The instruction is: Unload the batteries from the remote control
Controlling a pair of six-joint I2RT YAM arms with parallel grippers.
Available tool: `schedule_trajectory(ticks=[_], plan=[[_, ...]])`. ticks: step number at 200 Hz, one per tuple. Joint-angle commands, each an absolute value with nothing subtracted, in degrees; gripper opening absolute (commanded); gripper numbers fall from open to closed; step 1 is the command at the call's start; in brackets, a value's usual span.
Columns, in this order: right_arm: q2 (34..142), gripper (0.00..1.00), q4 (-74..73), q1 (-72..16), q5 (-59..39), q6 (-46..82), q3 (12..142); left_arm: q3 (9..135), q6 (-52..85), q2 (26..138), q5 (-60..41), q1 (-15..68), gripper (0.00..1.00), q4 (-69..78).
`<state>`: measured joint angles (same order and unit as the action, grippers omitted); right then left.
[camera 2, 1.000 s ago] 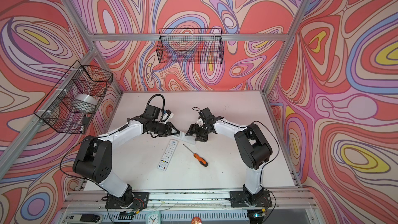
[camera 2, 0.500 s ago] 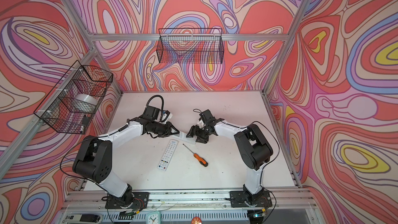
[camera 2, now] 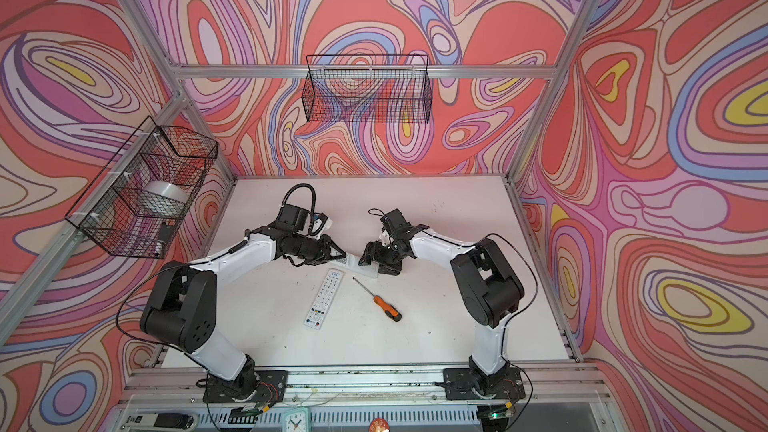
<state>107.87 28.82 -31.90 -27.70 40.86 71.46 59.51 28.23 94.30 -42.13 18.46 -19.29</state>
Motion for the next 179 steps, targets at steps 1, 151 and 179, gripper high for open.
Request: schedule_trajectory(ticks=[1,151,179], plan=[[111.41,0.76,41.41,-34.68,-18.25,36.93,74.83,58.44,26.85,95.12,-38.89,19.28,0.00,-19.37],[102.26,0.85,37.05,-35.16,-27.02,38.38,75.71,60.47,21.27,93.08,-31.35,19.33,0.00,-25.71],[105.04,0.86,28.95,-34.91,-29.26,42.35,73.49,60.36,21.27,92.99,-31.99,19.26,0.00,-25.69]])
